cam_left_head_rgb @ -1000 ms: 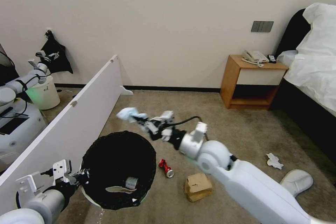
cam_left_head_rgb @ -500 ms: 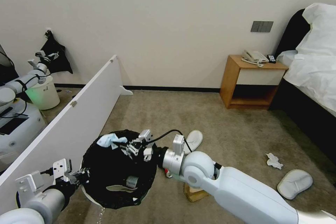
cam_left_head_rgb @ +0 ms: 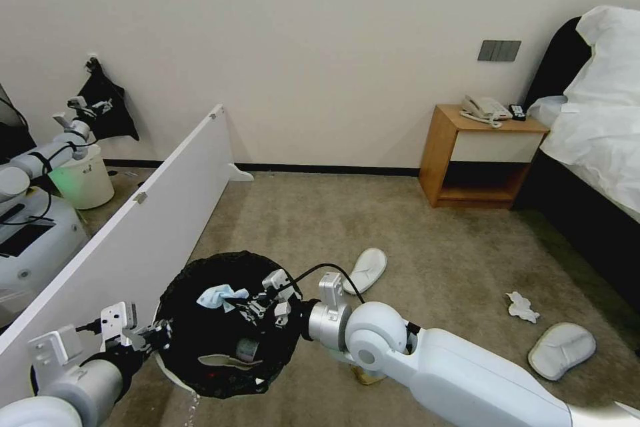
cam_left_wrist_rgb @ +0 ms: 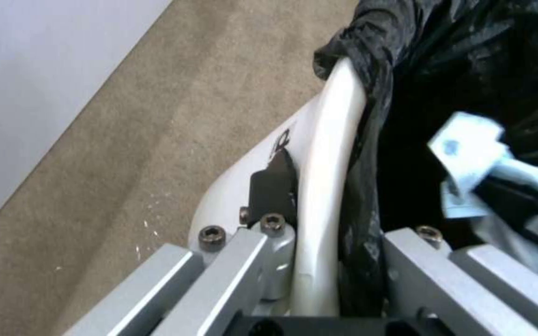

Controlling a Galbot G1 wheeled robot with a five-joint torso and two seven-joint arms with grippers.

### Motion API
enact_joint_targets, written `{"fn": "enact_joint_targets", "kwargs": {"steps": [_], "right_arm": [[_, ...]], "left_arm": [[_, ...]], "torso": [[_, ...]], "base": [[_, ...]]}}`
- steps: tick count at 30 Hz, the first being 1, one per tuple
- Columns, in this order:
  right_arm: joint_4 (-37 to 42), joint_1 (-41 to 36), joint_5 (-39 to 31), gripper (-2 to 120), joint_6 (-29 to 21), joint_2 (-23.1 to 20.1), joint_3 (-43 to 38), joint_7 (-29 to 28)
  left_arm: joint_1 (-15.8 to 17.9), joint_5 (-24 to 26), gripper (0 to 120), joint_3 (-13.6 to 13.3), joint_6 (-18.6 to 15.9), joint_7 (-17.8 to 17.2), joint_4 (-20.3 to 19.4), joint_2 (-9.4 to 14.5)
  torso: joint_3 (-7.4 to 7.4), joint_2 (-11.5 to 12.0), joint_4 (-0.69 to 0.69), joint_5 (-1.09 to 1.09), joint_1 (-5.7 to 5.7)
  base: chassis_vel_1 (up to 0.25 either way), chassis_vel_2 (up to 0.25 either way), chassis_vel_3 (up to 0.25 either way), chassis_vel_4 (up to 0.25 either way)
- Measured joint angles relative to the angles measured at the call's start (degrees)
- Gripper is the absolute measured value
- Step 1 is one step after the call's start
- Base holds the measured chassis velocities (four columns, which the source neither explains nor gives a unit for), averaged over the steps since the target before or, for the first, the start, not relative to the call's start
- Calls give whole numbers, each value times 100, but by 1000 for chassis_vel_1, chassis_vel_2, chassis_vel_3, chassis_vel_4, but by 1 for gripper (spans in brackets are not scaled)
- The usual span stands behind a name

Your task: Pick up the trash bin, then pick up the garbage from the floor and place it into the trash bin.

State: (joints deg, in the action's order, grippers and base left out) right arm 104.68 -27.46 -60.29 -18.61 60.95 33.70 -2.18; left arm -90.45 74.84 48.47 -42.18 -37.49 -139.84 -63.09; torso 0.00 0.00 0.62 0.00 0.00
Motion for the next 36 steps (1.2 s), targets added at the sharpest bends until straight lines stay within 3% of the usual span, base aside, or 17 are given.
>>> {"fn": "enact_joint_targets", "kwargs": {"steps": [7,14,17,20,23,25,36], "right_arm": [[-5,23,-25,25,-143,79,36,-153],[24,26,13,55,-167,34,34,-117],[30,26,35,59,-135,23,28,-80],[105,19,56,78,-10,-45,6,41],[136,17,56,83,21,-66,3,71],[225,17,55,94,99,-121,-14,139],[614,-59,34,100,285,-427,-271,347]], "left_arm": [[-10,15,2,-1,0,-14,-17,20],[-22,21,2,0,0,-12,-20,20],[-21,21,2,-1,0,-11,-20,20],[-22,21,2,-5,0,-8,-25,20],[-22,20,2,-5,0,-7,-25,21],[-22,22,2,-4,2,-5,-26,23],[-36,24,2,36,12,-11,-22,10]], "torso": [[0,0,0,0,0],[0,0,0,0,0],[0,0,0,0,0],[0,0,0,0,0],[0,0,0,0,0],[0,0,0,0,0],[0,0,-1,1,0]], "base": [[0,0,0,0],[0,0,0,0],[0,0,0,0],[0,0,0,0],[0,0,0,0],[0,0,0,0],[0,0,0,0]]}}
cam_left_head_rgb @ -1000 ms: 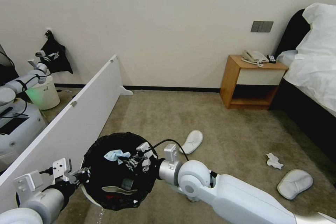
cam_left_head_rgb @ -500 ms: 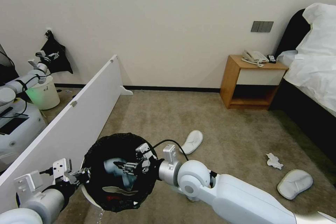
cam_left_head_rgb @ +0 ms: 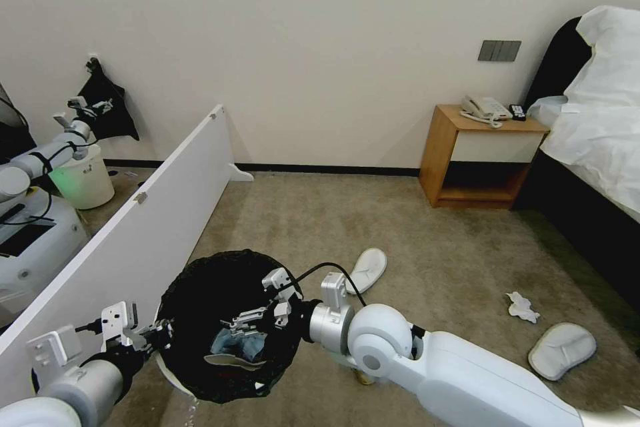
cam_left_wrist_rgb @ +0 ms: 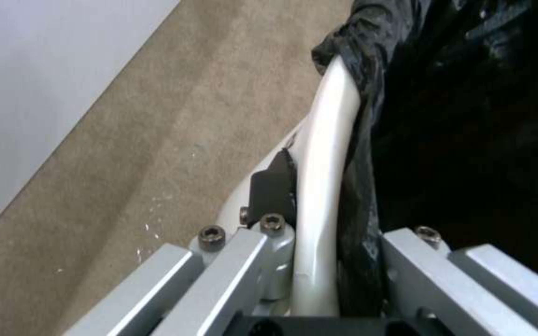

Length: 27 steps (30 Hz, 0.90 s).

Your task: Pick up the trash bin, then pick up the garbage from the floor and place it into the trash bin.

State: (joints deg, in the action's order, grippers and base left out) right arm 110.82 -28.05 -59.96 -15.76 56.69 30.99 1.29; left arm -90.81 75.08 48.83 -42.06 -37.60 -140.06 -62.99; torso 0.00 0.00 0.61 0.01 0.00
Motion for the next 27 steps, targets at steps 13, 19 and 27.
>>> {"fn": "enact_joint_targets", "kwargs": {"steps": [13,19,27], "right_arm": [[230,-1271,670,100,1029,-248,-2061,614],[295,-2104,781,100,1064,-277,-3226,504],[122,-3131,1375,100,1057,-268,-4080,231]], "left_arm": [[2,-8,1,239,0,17,147,-124],[-12,102,1,498,0,85,223,-113],[-20,129,1,599,-1,188,290,-100]], "torso": [[0,0,1,0,0],[1,0,2,0,0],[0,0,0,-1,0]], "base": [[0,0,0,0],[0,0,0,0],[0,0,0,0]]}}
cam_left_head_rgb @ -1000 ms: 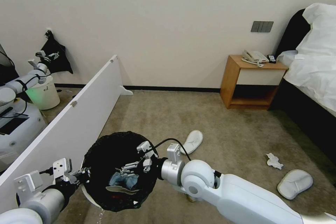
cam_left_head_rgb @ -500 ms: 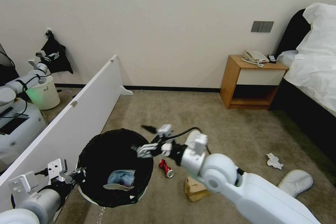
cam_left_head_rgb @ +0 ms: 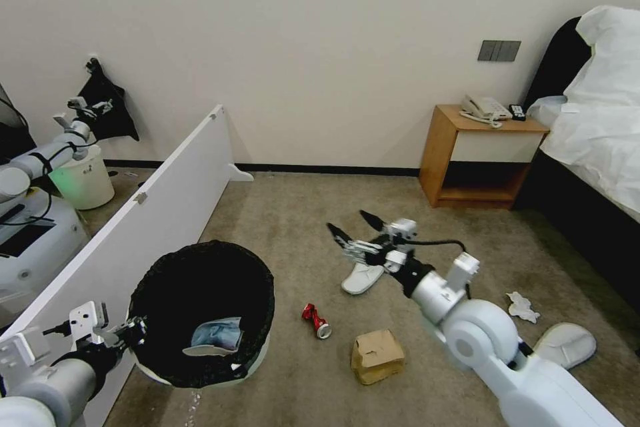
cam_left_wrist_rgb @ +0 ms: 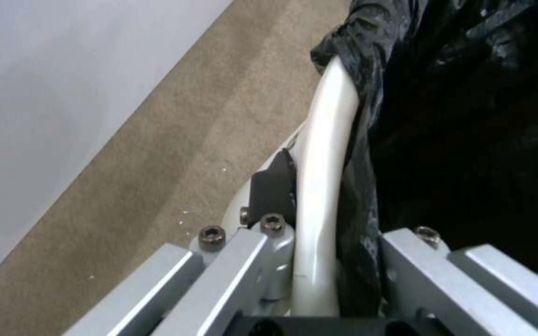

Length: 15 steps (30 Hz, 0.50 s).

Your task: Pick up the trash bin, then pick up the garbage from the floor and place it into the trash bin.

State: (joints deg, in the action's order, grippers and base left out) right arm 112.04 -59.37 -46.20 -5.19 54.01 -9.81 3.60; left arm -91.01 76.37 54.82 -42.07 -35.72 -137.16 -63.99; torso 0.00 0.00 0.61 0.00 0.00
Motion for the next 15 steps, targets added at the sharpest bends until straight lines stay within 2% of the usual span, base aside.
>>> {"fn": "enact_joint_targets", "kwargs": {"steps": [5,7,15], "right_arm": [[-149,-567,451,100,-3,41,-377,-166],[-255,-1025,826,100,-9,72,-691,-219],[-512,-1869,1904,100,142,33,-1215,-20]], "left_arm": [[9,26,1,48,0,15,0,-5],[13,39,1,68,-2,16,-20,-9],[26,35,1,36,-5,8,-46,-12]], "torso": [[0,0,1,1,0],[0,0,0,0,0],[0,0,1,0,0]], "base": [[0,0,0,0],[0,0,0,0],[0,0,0,0]]}}
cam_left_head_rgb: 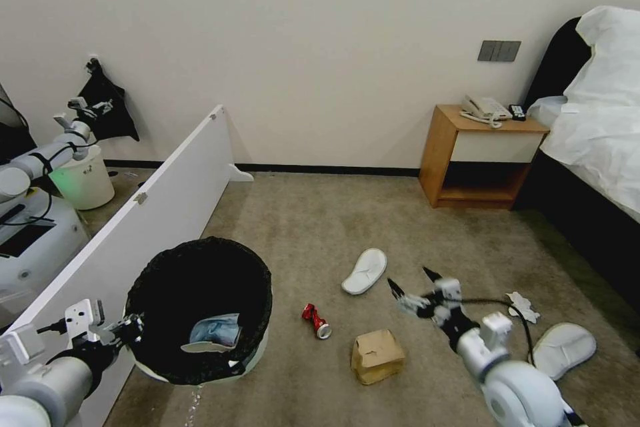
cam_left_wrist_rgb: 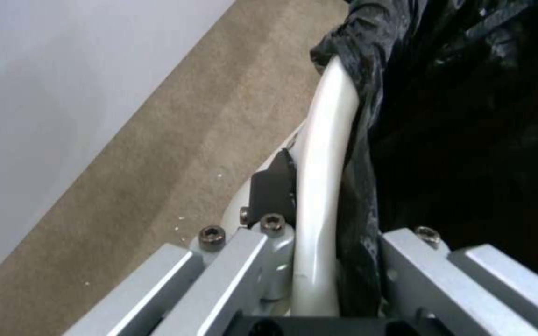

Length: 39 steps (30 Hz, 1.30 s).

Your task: Pick up the trash bin, then pick up the garbage from the floor and place it into the trash bin.

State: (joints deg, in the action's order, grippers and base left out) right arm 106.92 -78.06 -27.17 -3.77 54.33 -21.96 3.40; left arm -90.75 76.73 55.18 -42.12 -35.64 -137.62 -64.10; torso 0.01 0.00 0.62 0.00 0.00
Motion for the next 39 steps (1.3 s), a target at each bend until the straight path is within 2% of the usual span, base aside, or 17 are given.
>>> {"fn": "enact_joint_targets", "kwargs": {"steps": [3,4,6,11,13,18,20,21,24,30,39], "right_arm": [[-334,-329,667,100,442,-18,-108,228],[-334,-329,667,100,442,-18,-108,228],[-548,-427,1108,100,669,-19,-135,483],[-680,-447,1439,100,778,-19,-161,680],[-995,-351,2301,100,1098,-11,-216,1135],[-1150,-268,2711,100,1282,-31,-230,1502],[-1436,-134,3580,100,1793,-79,-250,2228],[-1436,-134,3580,100,1793,-79,-250,2228],[-1567,-84,4199,100,2053,-104,-284,2598],[-1724,0,4906,100,2400,-118,-344,2884],[-1984,119,5296,100,2351,-97,-377,2778]], "left_arm": [[-4,-17,1,-50,-3,-19,-26,-16],[-4,-17,1,-50,-3,-19,-26,-16],[-4,-34,1,-57,-2,-30,-40,-16],[-4,-40,1,-62,-3,-47,-57,-15],[-15,-45,1,-73,-3,-79,-93,-16],[-30,-61,1,-74,-3,-91,-107,-17],[-48,-67,1,-68,-3,-110,-139,-15],[-48,-67,1,-68,-3,-110,-139,-15],[-47,-69,1,-74,-3,-134,-154,-15],[-24,-71,1,-112,-2,-171,-157,-12],[-7,-83,1,-147,-2,-182,-157,-5]], "torso": [[0,0,0,1,0],[0,0,0,1,0],[0,0,0,1,0],[0,0,0,0,0],[0,0,-1,1,0],[0,0,-1,0,0],[-1,0,-1,0,0],[-1,0,-1,0,0],[-1,0,-1,0,0],[-1,0,-1,0,0],[0,0,0,0,0]], "base": [[0,0,0,0],[0,0,0,0],[0,0,0,0],[0,0,0,0],[0,0,0,0],[0,0,0,0],[0,0,0,0],[0,0,0,0],[0,0,0,0],[0,0,0,0],[0,0,0,0]]}}
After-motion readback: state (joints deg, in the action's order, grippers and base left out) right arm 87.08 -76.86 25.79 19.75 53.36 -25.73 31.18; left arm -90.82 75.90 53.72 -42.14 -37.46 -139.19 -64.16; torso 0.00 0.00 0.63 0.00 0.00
